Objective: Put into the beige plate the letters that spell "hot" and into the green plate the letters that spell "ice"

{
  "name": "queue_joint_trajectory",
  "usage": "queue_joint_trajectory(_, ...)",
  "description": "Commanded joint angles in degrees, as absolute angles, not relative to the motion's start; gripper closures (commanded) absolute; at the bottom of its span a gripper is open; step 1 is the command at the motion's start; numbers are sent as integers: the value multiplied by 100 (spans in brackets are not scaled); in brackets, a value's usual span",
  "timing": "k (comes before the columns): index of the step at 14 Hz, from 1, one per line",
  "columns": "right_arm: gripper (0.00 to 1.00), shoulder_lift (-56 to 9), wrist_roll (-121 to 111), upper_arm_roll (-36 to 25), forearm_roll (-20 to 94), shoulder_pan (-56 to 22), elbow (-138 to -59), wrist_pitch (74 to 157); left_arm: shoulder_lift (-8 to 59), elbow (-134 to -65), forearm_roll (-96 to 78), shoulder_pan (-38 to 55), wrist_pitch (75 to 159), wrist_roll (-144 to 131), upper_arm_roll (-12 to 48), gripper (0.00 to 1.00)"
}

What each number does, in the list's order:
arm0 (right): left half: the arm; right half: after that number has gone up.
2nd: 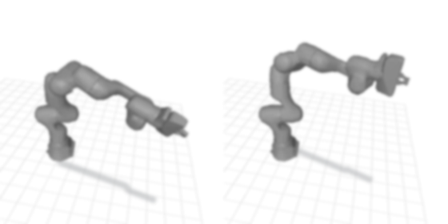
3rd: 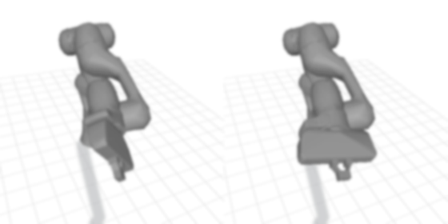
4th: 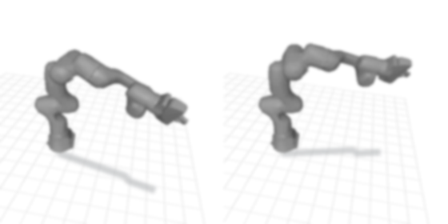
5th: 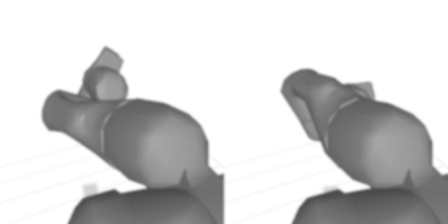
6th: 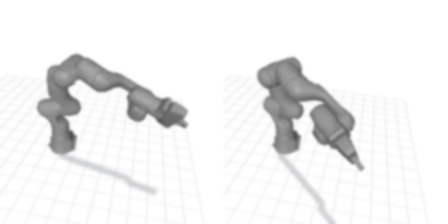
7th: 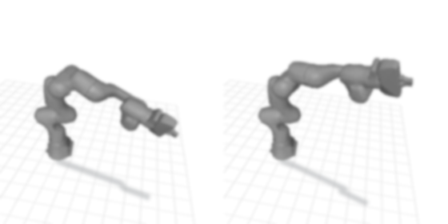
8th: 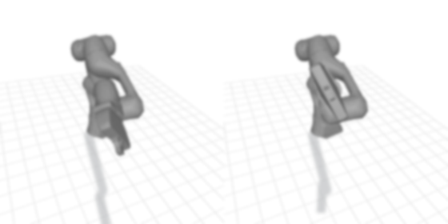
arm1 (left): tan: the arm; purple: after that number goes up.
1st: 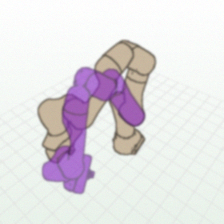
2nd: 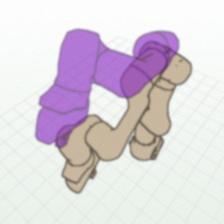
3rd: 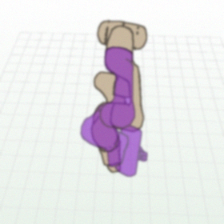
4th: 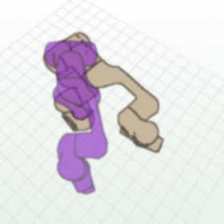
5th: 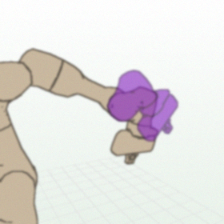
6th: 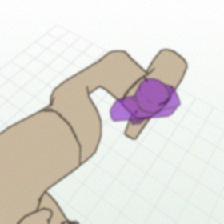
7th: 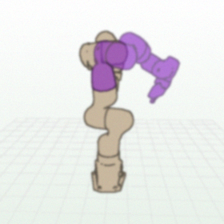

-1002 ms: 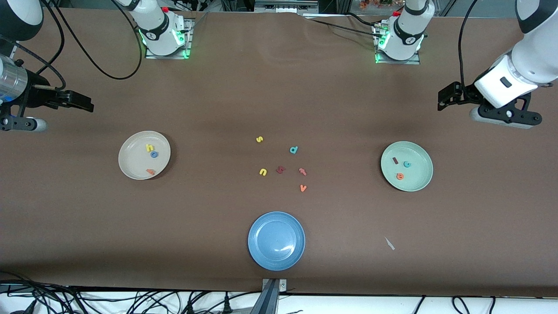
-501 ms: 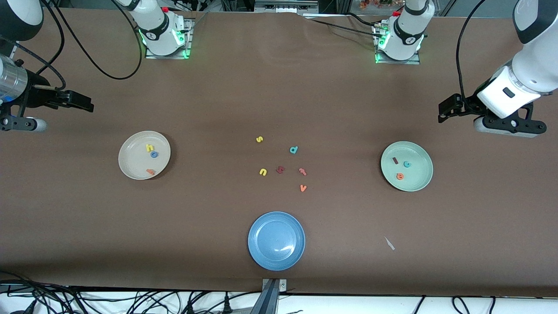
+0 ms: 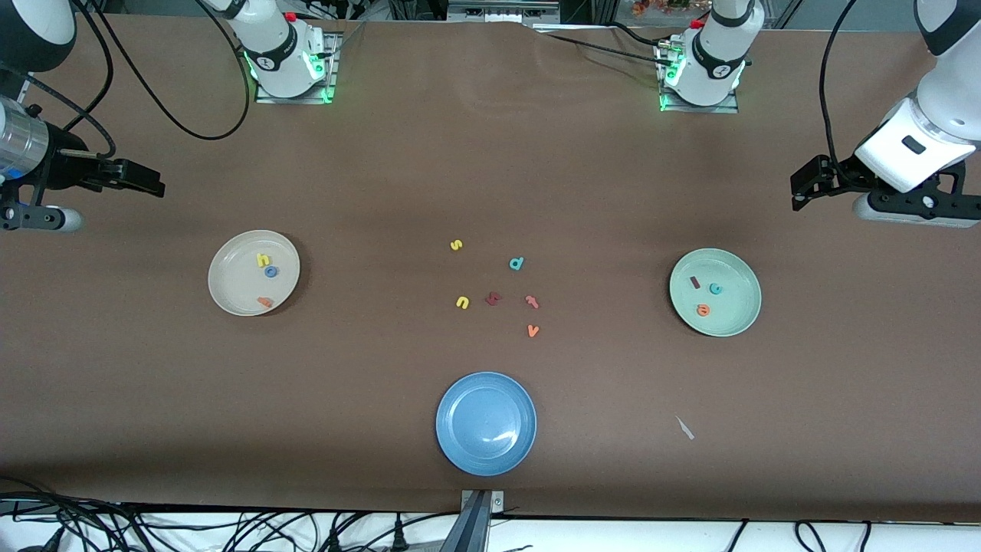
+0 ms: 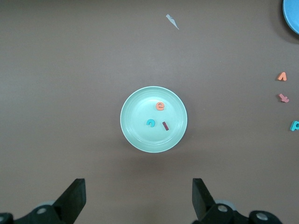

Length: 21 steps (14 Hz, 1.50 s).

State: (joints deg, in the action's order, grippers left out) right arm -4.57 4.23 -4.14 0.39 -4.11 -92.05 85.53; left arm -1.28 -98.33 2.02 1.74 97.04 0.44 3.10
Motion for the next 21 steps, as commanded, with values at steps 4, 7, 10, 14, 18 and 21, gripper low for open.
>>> queue_joint_trajectory(4, 0, -519, 448, -457, 141, -431, -9044, 8481, -185, -9800, 272, 158, 9606, 176, 308, 0)
queue_joint_trajectory(7, 0, -519, 448, -448, 141, -431, -9044, 8481, -185, -9809, 272, 167, 9615, 141, 316, 0)
queue_joint_trajectory(10, 0, -519, 448, -457, 141, -431, -9044, 8481, -185, -9791, 272, 167, 9537, 132, 334, 0)
queue_joint_trajectory(14, 0, -519, 448, -457, 141, -431, -9044, 8481, -167, -9721, 272, 167, 9475, 132, 352, 0)
queue_joint_trajectory(18, 0, -519, 448, -457, 141, -431, -9044, 8481, -167, -9712, 272, 176, 9475, 123, 360, 0)
queue_joint_trajectory(21, 0, -519, 448, -457, 141, -431, -9044, 8481, -167, -9694, 272, 176, 9466, 132, 360, 0)
